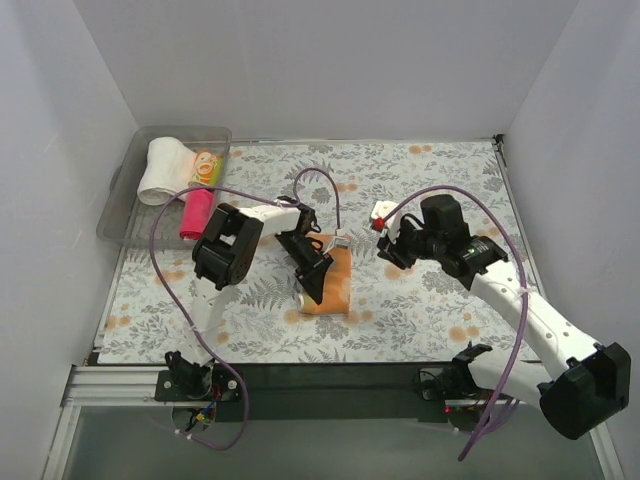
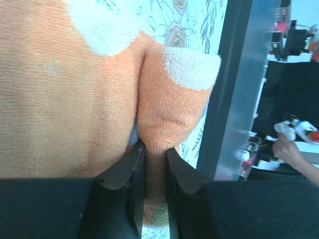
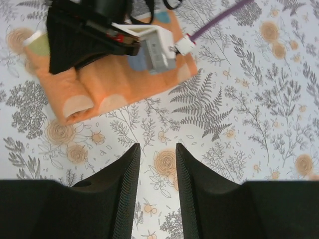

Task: Roll the towels
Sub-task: Roll the towel

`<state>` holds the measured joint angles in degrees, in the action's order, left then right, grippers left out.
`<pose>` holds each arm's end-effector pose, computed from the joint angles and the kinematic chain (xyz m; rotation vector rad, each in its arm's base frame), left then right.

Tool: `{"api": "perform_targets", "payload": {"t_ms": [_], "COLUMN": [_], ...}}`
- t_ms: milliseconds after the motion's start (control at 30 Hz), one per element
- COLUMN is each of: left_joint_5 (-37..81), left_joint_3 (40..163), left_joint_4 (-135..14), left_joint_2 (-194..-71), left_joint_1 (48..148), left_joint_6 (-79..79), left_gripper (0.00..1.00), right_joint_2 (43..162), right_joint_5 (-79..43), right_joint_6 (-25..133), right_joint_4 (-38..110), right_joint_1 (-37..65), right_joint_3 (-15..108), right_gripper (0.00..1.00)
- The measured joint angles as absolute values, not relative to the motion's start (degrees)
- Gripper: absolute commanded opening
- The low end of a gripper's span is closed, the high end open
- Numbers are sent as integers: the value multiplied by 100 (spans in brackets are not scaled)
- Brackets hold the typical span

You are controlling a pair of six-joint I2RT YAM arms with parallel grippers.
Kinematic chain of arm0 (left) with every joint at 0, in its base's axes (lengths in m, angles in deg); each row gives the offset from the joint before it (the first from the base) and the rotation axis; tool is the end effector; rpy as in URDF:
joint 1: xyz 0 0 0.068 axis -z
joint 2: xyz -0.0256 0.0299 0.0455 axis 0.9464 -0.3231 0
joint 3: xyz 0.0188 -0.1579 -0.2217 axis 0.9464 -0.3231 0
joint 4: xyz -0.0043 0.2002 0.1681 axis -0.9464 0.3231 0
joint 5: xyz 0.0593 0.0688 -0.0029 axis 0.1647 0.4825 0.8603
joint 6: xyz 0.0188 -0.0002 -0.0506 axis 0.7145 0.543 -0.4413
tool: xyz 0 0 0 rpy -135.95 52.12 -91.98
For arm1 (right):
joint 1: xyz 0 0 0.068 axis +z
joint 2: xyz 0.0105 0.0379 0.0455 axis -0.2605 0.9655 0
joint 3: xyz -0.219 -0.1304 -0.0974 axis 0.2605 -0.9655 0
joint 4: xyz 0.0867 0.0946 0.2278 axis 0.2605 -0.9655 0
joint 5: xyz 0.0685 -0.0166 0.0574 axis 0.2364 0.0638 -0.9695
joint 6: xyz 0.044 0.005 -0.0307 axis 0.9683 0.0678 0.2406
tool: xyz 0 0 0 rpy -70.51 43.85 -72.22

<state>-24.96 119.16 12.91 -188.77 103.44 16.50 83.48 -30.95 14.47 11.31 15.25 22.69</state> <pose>0.3068 -0.2285 0.1063 -0.5013 -2.2873 1.0630 0.1964 0.1291 0.3008 -1.2969 1.7349 0.3610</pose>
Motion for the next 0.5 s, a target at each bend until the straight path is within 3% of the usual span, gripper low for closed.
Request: {"api": "perform_targets", "payload": {"t_ms": [133,300,500], "left_joint_5": [-2434,-2104,-1798], "left_joint_3": [11376,10712,10384], "left_joint_4": [749,73,-351], "left_joint_2": [-18405,-17692,-17279], "left_joint_1": [10333,10342,10351], "left_joint_6": [1772,1991,2113], "left_gripper": [0,0,0], "right_joint_2": [8995,10960,12107], "right_joint_5": [-3497,-4282,-5071], "right_joint_6": [2166,3043,3620], "right_joint_4": [1260,1139,1089], "right_joint_1": [795,-32,16], "right_joint_3": [2463,3506,4538], "right_gripper": [33,34,38]}}
